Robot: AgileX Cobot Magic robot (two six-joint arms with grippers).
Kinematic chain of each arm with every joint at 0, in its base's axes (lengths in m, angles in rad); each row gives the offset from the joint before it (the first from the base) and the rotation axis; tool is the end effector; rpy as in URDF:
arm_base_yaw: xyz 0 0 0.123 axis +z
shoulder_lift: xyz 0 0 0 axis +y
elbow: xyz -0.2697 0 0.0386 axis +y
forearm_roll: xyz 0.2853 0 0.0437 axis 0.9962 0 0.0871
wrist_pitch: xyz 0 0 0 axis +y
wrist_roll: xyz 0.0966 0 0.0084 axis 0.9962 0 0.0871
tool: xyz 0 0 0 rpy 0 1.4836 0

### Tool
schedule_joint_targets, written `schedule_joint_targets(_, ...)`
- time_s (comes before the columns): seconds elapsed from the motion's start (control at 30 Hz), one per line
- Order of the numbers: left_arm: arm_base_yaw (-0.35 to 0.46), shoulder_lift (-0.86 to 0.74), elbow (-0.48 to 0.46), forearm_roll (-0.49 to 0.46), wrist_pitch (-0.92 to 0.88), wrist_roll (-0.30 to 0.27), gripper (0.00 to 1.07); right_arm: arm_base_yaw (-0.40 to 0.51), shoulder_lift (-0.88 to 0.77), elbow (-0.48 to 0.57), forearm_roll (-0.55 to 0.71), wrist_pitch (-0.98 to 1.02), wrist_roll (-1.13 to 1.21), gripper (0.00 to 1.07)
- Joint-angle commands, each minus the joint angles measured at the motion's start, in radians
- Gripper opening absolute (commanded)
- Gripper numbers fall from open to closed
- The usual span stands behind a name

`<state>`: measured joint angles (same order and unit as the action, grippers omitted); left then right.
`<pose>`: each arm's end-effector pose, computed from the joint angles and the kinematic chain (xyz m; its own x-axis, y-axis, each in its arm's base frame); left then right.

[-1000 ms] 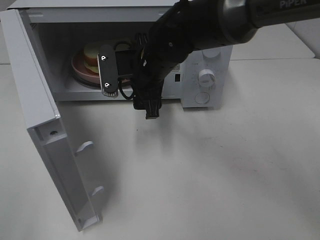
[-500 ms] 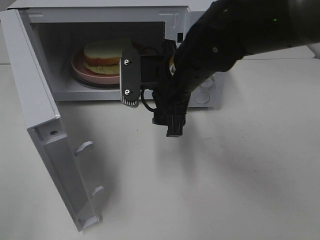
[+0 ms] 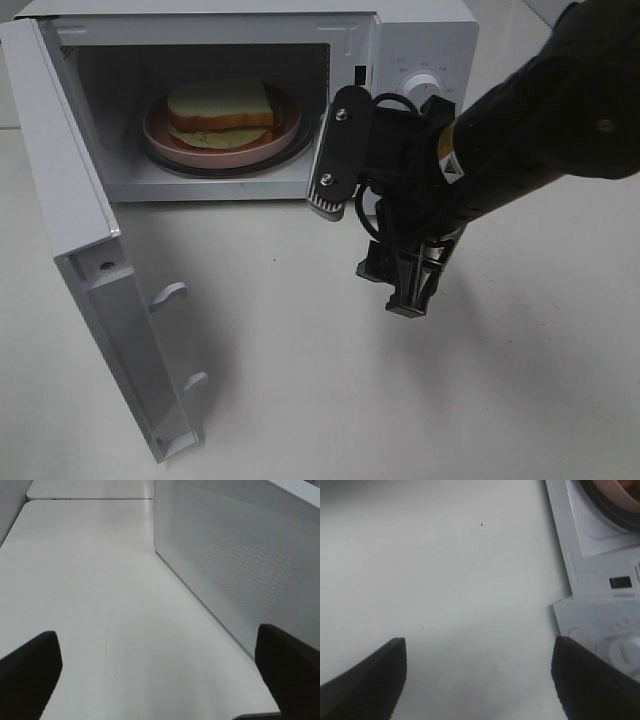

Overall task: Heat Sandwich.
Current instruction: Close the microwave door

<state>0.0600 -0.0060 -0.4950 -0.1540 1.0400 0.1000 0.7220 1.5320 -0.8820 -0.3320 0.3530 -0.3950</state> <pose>0.0467 -0.0100 0.2938 -0.4297 -0.0044 -0.9029 0.0690 0.9969 -0.0377 0.2637 0.2176 0.1807 -0.0532 -0.9077 -0.4162 -0.8405 0.2657 -0.4722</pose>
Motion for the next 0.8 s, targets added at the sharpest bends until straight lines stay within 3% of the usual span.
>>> schedule_joint_targets(0.03, -0.001, -0.024, 0.002, -0.002, -0.002, -0.006, 1.01, 0.002, -0.074, 0.043, 0.003, 0.041, 0.129, 0.76)
schedule_joint_targets(0.43, -0.001, -0.024, 0.002, -0.002, -0.002, -0.006, 1.01, 0.002, -0.311, 0.135, 0.003, 0.344, 0.485, 0.76)
schedule_joint_targets(0.8, -0.001, -0.024, 0.002, -0.002, -0.002, -0.006, 1.01, 0.002, -0.525, 0.141, 0.038, 0.669, 0.551, 0.76)
